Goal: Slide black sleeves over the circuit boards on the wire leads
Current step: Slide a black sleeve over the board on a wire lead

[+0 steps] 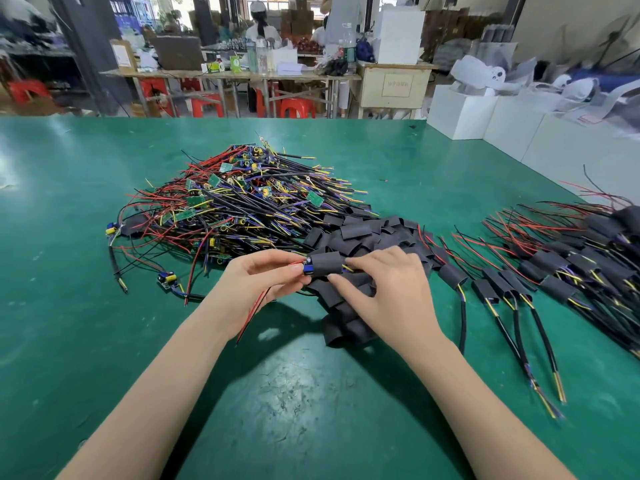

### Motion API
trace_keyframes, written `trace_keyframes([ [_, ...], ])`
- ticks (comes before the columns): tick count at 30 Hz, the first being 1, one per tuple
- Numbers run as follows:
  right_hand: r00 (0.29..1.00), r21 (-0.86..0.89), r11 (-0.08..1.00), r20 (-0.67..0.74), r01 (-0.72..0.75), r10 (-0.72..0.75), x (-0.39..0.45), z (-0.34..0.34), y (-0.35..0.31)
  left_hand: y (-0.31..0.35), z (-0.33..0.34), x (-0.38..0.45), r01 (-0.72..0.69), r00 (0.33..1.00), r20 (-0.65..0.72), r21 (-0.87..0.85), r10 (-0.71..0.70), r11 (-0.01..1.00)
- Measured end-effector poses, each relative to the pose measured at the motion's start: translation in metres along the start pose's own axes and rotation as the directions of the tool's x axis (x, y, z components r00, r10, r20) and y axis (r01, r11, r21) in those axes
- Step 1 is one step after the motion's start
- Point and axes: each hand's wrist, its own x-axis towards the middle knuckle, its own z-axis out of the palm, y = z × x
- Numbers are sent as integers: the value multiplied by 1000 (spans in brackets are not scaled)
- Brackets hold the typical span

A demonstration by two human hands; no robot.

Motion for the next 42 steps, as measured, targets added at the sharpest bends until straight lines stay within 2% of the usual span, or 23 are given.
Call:
trace_keyframes([
  [4,991,-108,988,91,107,-97,-2,2,-1,-4,3,0,-6,1000,-10,34,6,999],
  [14,988,-157,977,69,147,-138,-1,4,0,-7,8,-2,-9,999,-40,68,12,998],
  [19,985,-154,977,110,146,-130,0,2,-1,-3,8,-3,-13,999,-29,64,15,998],
  [21,990,-111,987,93,118,-107,1,1,-2,-1,6,-2,3,1000,-22,37,-2,999],
  [24,996,47,997,58,58,-61,1,-1,-4,2,7,-2,24,1000,-9,16,-24,1000],
  [26,996,137,987,17,85,-88,2,-2,-6,2,9,-2,41,999,-7,14,-41,999],
  [28,993,223,968,-17,116,-115,1,-4,-6,3,9,-4,37,999,-11,35,-37,999],
  [31,997,325,943,1,67,-71,2,-6,-5,5,11,-5,0,1000,-6,113,1,994],
  [34,995,274,956,-11,101,-102,1,-6,-6,4,15,-6,-12,1000,-2,119,12,993],
  [42,983,-6,986,-72,166,-166,1,-2,0,0,20,-5,29,999,20,104,-31,994],
])
